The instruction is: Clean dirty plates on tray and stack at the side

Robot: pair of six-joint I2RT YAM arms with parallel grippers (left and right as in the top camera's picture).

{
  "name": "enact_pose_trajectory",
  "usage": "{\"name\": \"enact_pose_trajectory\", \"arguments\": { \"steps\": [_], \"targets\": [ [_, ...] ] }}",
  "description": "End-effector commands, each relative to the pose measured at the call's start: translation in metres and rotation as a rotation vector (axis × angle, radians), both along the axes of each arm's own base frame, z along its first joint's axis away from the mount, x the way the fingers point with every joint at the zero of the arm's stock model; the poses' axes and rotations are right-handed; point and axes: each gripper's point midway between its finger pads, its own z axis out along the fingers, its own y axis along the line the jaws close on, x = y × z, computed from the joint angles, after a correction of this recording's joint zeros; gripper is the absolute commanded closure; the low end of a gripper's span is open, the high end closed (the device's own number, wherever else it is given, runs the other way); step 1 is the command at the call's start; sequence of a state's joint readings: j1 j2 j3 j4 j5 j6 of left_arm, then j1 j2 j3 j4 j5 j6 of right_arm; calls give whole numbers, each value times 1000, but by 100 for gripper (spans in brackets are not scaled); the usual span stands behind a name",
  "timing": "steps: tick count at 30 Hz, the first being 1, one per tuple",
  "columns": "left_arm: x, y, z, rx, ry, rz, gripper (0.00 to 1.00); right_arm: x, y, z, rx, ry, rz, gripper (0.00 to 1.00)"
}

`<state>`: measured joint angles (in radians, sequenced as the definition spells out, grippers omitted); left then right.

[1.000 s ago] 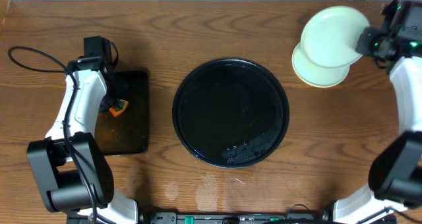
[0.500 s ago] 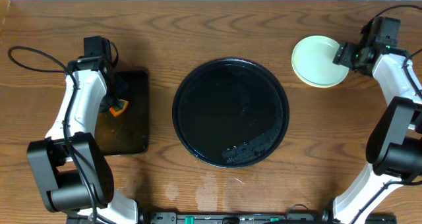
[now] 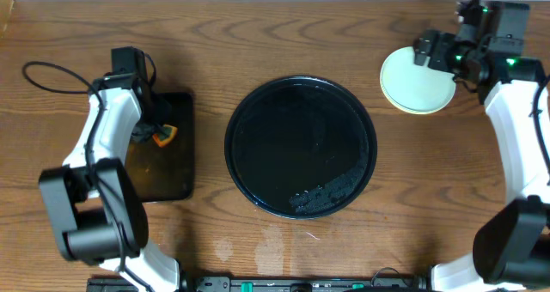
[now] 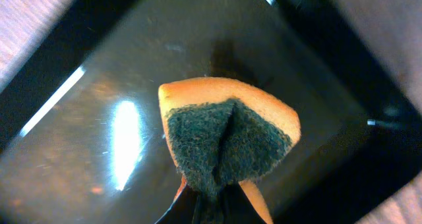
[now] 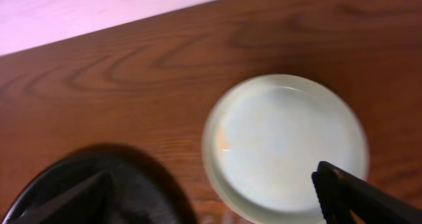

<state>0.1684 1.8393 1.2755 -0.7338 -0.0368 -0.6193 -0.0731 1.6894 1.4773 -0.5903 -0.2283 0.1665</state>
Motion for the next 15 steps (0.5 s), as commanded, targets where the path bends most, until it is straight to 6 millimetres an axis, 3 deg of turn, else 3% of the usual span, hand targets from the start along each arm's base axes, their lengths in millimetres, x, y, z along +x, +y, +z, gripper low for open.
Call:
{"name": "enact_pose_trajectory", "arguments": {
  "steps": [1,2,5,7,10,15],
  "targets": [
    [-8,-5,-25,-41,70,-25,91,-6,29,17,-10,-38,85,1],
    [-9,-5,-29,-42,81,-35,83,-7,35,20,-12,-44,100,1],
    [-10,-6,-30,-39,93,-79,40,-12,48,25,-14,-51,131,1],
    [-8,-6,-26,-33,87,-130,28,-15,54,26,-13,-48,144,1],
    [-6,-5,-11,-24,67,-155,25,-16,59,24,-12,-41,155,1],
    [8,-3,49,18,-85,-165,25,-20,59,25,-11,-33,154,1]
  ]
}}
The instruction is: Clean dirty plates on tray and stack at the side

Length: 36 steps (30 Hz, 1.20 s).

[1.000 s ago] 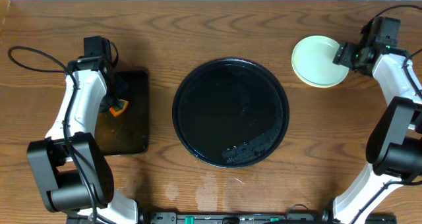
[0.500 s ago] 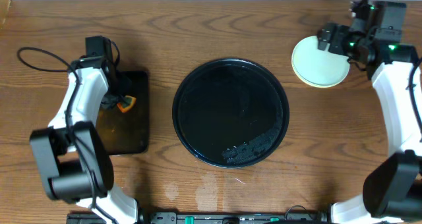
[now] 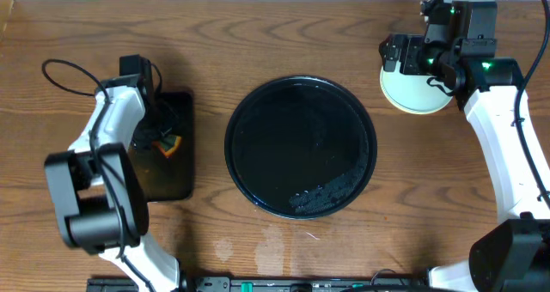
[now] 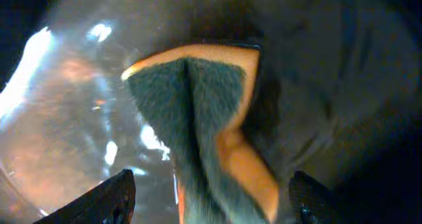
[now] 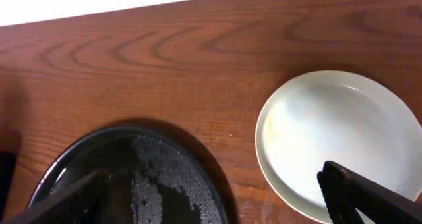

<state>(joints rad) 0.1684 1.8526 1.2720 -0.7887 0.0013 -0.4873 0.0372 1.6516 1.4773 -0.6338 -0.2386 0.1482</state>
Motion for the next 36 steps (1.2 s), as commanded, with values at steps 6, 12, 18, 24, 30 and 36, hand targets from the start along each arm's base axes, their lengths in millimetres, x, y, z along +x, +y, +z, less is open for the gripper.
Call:
{"name": "enact_pose_trajectory", "arguments": {
  "steps": [6,12,18,24,30,36],
  "targets": [
    [26,7,146,88,-433,-27,24,-18,4,38,0,-71,13,1],
    [19,6,181,106,-531,-26,19,-29,9,63,-75,-140,9,1],
    [19,5,180,106,-529,-26,19,-41,22,77,-156,-181,0,1],
    [19,5,180,105,-526,-26,19,-58,46,98,-130,-235,78,1],
    [19,5,180,105,-526,-26,19,-82,87,95,9,-181,264,1],
    [18,5,180,105,-526,-27,19,-112,90,67,34,-12,309,1]
  ]
}}
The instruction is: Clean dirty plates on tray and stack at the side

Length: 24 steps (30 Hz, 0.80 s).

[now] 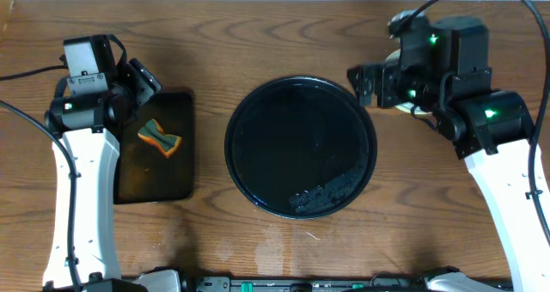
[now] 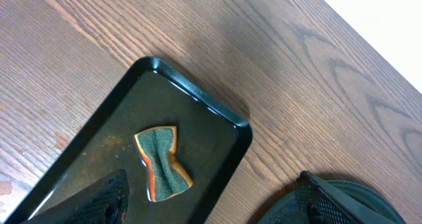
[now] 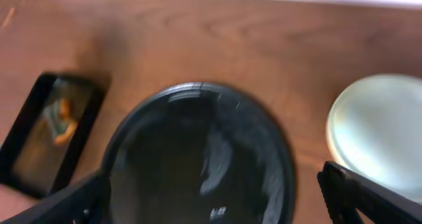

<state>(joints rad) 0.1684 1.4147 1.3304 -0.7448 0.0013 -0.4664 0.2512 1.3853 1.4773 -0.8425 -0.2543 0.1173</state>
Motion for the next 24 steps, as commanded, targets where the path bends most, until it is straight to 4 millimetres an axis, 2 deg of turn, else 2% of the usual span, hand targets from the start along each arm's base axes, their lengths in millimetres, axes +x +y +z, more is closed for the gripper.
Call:
{"name": "enact_pose_trajectory", "arguments": {
  "steps": [1,7,11,17,22,24],
  "targets": [
    [0,2,0,8,4,-5,18,-20,9,-8,21,75,63,1],
    [0,2,0,8,4,-5,18,-47,-6,-33,-40,230,34,1],
    [0,2,0,8,4,-5,18,-55,-18,-36,-61,264,2,1],
    [0,2,0,8,4,-5,18,-66,-37,-7,-38,169,-48,1],
    [0,2,0,8,4,-5,18,-88,-54,27,-68,27,-72,1],
    [0,2,0,8,4,-5,18,-97,-62,32,-93,10,-102,1]
  ]
}}
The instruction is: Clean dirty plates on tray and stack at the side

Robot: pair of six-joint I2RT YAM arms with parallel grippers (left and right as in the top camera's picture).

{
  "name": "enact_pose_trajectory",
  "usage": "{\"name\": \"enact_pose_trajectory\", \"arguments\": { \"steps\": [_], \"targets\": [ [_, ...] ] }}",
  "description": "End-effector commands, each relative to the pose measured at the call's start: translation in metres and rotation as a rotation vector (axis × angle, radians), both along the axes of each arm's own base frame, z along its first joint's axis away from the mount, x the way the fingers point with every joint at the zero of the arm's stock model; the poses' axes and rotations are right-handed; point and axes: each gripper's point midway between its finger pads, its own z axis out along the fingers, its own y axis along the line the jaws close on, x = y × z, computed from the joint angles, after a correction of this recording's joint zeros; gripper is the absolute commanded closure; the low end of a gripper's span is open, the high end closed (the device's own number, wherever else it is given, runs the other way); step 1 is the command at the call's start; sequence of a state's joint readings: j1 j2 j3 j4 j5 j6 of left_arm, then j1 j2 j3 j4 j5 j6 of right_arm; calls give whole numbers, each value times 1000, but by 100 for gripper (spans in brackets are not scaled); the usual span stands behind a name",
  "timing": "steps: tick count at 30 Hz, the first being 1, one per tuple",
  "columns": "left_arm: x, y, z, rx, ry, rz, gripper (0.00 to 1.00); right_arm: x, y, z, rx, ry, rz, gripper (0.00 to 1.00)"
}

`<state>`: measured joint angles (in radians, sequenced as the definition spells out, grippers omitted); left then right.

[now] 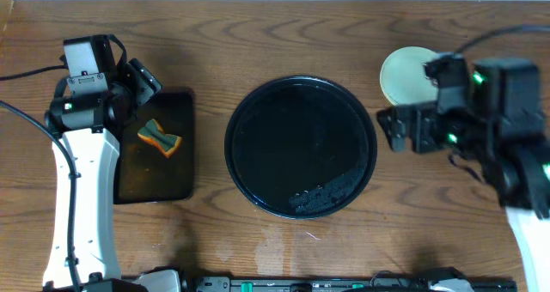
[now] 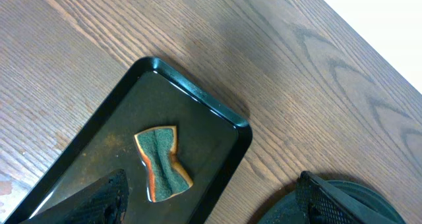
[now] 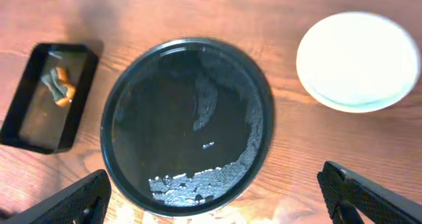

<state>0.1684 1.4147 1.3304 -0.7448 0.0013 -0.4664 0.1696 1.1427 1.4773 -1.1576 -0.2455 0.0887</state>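
Observation:
A pale, clean-looking plate (image 1: 407, 75) (image 3: 357, 59) sits on the wood at the back right, beside the big round black tray (image 1: 301, 146) (image 3: 188, 125). No plate is on the round tray, only a wet, foamy patch (image 1: 331, 191). An orange-and-green sponge (image 1: 159, 137) (image 2: 163, 163) lies in the small black rectangular tray (image 1: 176, 176) (image 2: 198, 95) at the left. My left gripper (image 1: 142, 82) (image 2: 211, 204) hangs open, high above that tray's far end. My right gripper (image 1: 397, 130) (image 3: 214, 201) is open and empty, high over the table, right of the round tray.
The table is bare brown wood (image 1: 284, 26). A pale wall edge runs along the back. Damp marks (image 1: 266, 240) show on the wood in front of the round tray. Cables (image 1: 51, 69) trail from the left arm at the far left.
My right arm has moved from over the back right of the round tray, where it covered the plate, to the right side, uncovering the plate. The left arm and sponge have not moved.
My left gripper was shut on the sponge down in the rectangular tray, and the right gripper was by the plate at the back right. Then the left stood open round the sponge. Later both grippers were raised and empty, sponge left lying in its tray.

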Motion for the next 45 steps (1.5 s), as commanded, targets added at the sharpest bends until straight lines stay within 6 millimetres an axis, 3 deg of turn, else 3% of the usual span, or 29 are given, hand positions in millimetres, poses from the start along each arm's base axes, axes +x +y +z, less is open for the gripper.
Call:
{"name": "enact_pose_trajectory", "arguments": {
  "steps": [1,8,18,24,29,45],
  "targets": [
    [0,2,0,8,4,-5,18,-15,-19,9,-73,-52,-49,1],
    [0,2,0,8,4,-5,18,-49,-42,-7,-85,-132,-126,1],
    [0,2,0,8,5,-5,18,-54,-57,-57,-95,-494,-164,1],
    [0,2,0,8,5,-5,18,-60,-57,-89,-79,-603,-171,1],
    [0,2,0,8,5,-5,18,-58,-57,-109,-67,-684,-175,1],
    [0,2,0,8,5,-5,18,-31,-56,-127,-37,-898,-189,1]
  ]
}}
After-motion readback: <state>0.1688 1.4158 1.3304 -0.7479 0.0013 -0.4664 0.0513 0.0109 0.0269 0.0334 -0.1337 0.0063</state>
